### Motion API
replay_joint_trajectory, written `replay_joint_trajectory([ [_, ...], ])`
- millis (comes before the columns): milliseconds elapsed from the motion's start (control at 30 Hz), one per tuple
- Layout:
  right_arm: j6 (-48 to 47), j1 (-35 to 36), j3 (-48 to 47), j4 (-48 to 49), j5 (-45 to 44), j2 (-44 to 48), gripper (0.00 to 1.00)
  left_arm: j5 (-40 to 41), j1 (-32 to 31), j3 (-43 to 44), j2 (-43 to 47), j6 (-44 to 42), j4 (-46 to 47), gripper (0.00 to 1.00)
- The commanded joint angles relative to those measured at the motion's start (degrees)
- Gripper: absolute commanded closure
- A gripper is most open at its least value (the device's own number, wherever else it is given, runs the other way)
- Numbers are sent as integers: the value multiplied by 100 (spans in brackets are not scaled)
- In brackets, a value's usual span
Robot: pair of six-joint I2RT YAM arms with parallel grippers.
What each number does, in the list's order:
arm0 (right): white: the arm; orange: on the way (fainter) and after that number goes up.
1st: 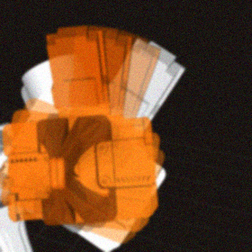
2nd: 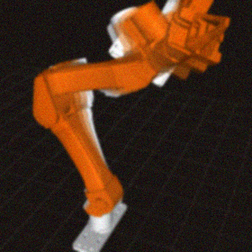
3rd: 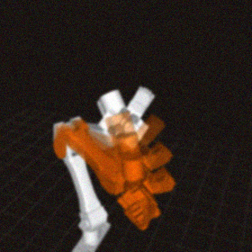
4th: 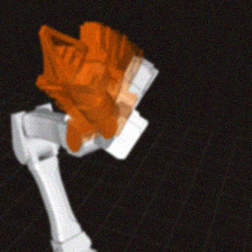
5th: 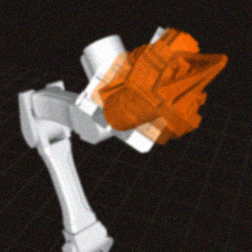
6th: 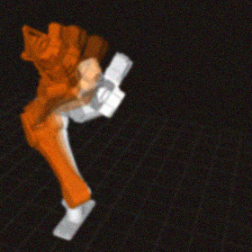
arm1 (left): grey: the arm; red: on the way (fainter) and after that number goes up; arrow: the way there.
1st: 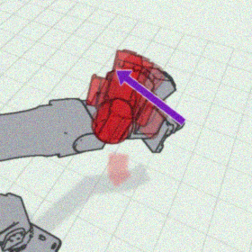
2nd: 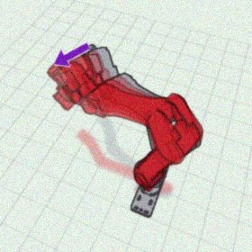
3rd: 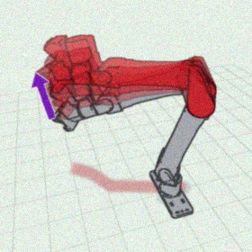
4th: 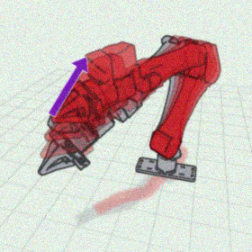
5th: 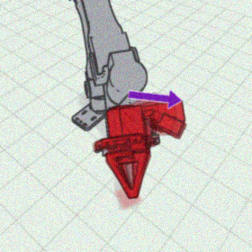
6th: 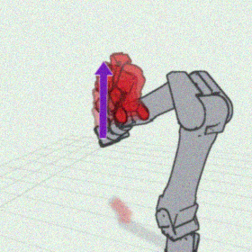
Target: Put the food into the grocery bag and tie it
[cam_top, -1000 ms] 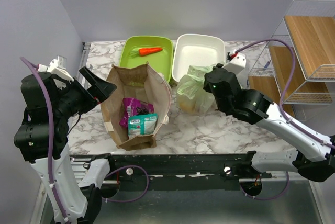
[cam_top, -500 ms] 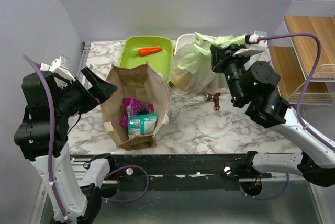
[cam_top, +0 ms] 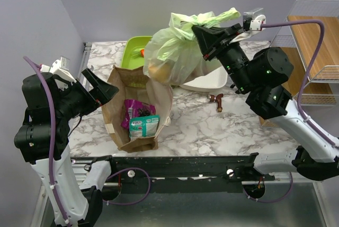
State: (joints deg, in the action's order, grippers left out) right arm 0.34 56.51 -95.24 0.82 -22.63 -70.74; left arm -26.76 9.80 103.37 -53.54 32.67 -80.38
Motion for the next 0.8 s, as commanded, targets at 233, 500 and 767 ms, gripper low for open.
replay_joint_trajectory([
  [233,517,-17,-822,188,2951,-775,99,40,41,-1,203,-102,-118,6],
  [500,862,-17,-1059,-38,3674,-1274,99,84,39,-25,308,-118,-137,6],
  [767,1068,-11,-1212,-9,4767,-1697,99,134,39,51,391,-125,-220,6],
])
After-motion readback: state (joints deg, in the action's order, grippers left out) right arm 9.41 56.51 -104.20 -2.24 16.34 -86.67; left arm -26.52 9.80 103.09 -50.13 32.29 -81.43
